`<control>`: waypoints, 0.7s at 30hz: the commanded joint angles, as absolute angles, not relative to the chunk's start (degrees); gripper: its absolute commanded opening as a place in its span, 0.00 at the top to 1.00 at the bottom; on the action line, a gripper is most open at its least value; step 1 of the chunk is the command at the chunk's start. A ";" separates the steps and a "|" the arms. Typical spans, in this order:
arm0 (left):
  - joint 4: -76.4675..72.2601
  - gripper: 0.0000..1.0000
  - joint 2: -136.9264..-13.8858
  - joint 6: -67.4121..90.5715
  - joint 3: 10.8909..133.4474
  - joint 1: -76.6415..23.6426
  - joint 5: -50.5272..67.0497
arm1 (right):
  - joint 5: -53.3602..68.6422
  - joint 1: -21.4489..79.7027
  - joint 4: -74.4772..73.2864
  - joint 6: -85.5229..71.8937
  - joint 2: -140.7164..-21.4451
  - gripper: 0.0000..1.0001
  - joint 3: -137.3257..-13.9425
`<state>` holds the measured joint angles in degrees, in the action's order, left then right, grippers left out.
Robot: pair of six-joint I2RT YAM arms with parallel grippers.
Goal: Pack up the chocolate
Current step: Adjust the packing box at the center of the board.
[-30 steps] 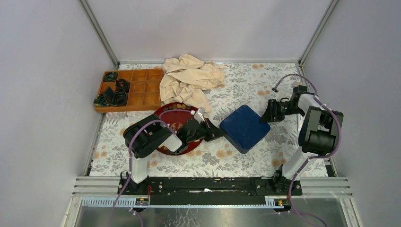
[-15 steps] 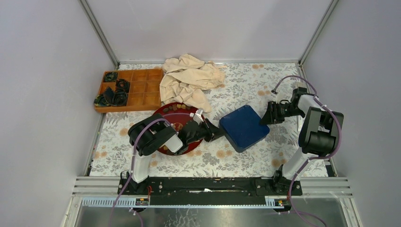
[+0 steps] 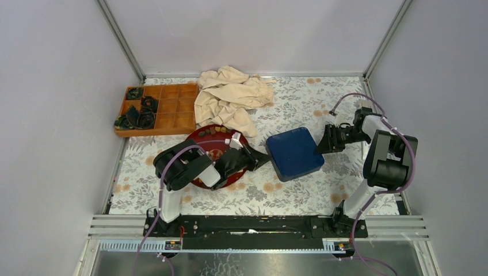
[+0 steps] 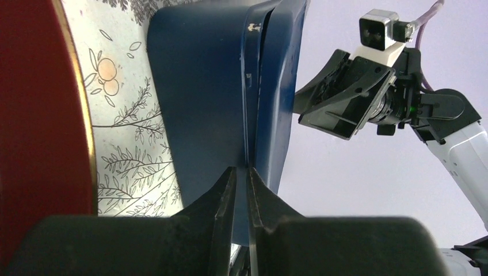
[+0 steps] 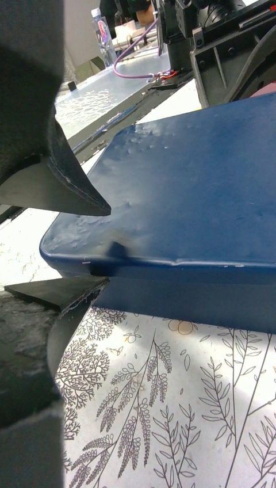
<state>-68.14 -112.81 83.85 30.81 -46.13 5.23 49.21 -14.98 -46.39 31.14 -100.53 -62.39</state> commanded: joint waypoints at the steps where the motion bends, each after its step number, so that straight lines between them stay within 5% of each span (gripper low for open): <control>1: -70.08 0.82 -109.59 81.71 29.90 -45.39 1.61 | 53.54 -14.24 -49.08 30.36 -96.94 0.50 -63.50; 9: -60.67 1.00 -106.84 74.89 32.60 -42.04 3.20 | 52.25 -14.24 -48.37 28.48 -94.69 0.42 -69.27; 21: -57.31 1.00 -108.83 73.48 35.53 -40.72 5.08 | 52.83 -14.15 -45.39 26.53 -98.16 0.42 -68.89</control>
